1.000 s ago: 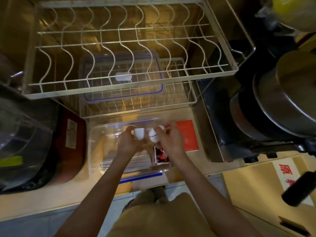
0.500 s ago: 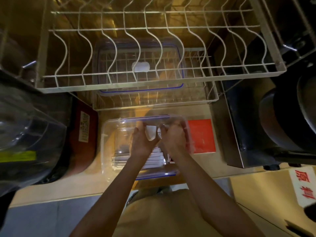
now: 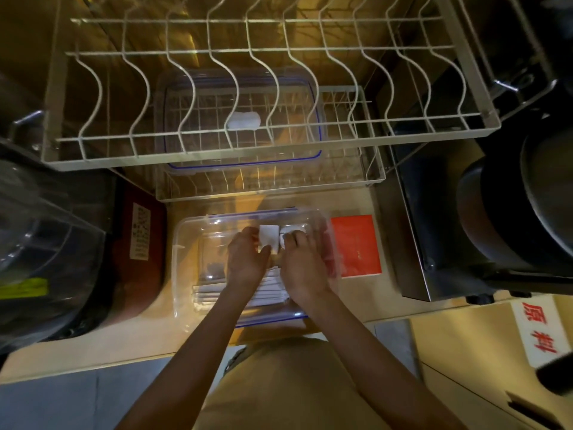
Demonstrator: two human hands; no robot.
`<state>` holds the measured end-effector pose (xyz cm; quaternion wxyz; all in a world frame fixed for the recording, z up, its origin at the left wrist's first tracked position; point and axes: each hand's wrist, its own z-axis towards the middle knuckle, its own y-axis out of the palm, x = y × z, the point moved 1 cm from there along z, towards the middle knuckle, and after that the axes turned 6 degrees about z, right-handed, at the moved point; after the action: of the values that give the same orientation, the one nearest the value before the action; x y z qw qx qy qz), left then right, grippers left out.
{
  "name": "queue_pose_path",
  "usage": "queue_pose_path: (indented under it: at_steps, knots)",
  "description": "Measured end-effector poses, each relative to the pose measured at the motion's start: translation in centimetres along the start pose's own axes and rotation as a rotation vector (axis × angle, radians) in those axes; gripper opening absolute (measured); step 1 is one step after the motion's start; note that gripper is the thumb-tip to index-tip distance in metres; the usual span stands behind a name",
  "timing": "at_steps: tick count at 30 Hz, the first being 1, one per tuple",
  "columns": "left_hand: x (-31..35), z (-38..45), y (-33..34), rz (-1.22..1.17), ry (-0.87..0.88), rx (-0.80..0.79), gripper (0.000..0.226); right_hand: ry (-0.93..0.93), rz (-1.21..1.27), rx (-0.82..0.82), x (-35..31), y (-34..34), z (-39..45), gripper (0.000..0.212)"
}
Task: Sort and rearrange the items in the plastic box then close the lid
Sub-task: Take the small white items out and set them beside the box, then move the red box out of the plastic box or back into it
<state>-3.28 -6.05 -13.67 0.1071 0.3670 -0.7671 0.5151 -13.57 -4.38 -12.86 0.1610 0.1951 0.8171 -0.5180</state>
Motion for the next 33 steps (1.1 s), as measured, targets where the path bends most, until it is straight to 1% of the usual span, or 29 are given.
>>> queue_pose_path:
  at_steps: [4, 7, 10, 14, 17, 19, 20, 22, 24, 27, 29, 30, 31, 33]
  knots:
    - [0.3, 0.0, 0.3, -0.012, 0.016, 0.008, 0.037, -0.016, -0.085, 0.020, 0.3, 0.3, -0.2, 0.048]
    - [0.6, -0.2, 0.7, -0.032, 0.021, 0.001, 0.035, -0.030, -0.084, 0.058, 0.7, 0.3, -0.3, 0.049]
    - [0.8, -0.3, 1.0, -0.043, 0.040, -0.013, 0.034, -0.008, -0.027, 0.081, 1.1, 0.4, -0.3, 0.053]
    - [0.8, -0.5, 1.0, -0.028, 0.051, -0.032, 0.036, 0.004, 0.051, 0.056, 1.7, 0.4, -0.4, 0.055]
    - [1.2, -0.7, 0.4, -0.005, 0.058, -0.074, 0.041, -0.018, 0.156, 0.079, 1.8, 0.4, -0.6, 0.052]
    - [1.9, -0.9, -0.2, 0.058, 0.094, -0.154, 0.052, -0.029, 0.296, 0.135, 1.5, -0.5, -1.0, 0.047]
    - [2.4, -1.0, -0.4, 0.107, 0.118, -0.201, 0.056, -0.013, 0.417, 0.165, 1.3, -1.4, -1.5, 0.041]
    - [3.8, -1.4, -1.0, 0.197, 0.226, -0.255, 0.051, 0.030, 0.696, 0.239, 1.1, -3.5, -2.6, 0.033]
    - [5.9, -1.8, -1.6, 0.249, 0.318, -0.286, 0.042, 0.096, 0.934, 0.376, 1.2, -5.3, -3.7, 0.031]
    - [9.9, -2.3, -2.3, 0.301, 0.459, -0.359, 0.025, 0.303, 1.258, 0.575, 2.7, -6.8, -4.8, 0.022]
    - [12.7, -2.4, -2.2, 0.294, 0.564, -0.417, 0.024, 0.460, 1.521, 0.648, 4.0, -7.5, -5.5, 0.019]
    - [13.8, -2.4, -1.9, 0.279, 0.596, -0.460, 0.025, 0.530, 1.612, 0.683, 4.7, -7.6, -5.9, 0.020]
    - [14.7, -2.2, -1.3, 0.290, 0.625, -0.494, 0.027, 0.603, 1.656, 0.718, 5.4, -7.6, -6.2, 0.021]
    - [16.2, -1.5, 0.2, 0.400, 0.691, -0.526, 0.031, 0.744, 1.699, 0.752, 6.8, -7.1, -6.6, 0.022]
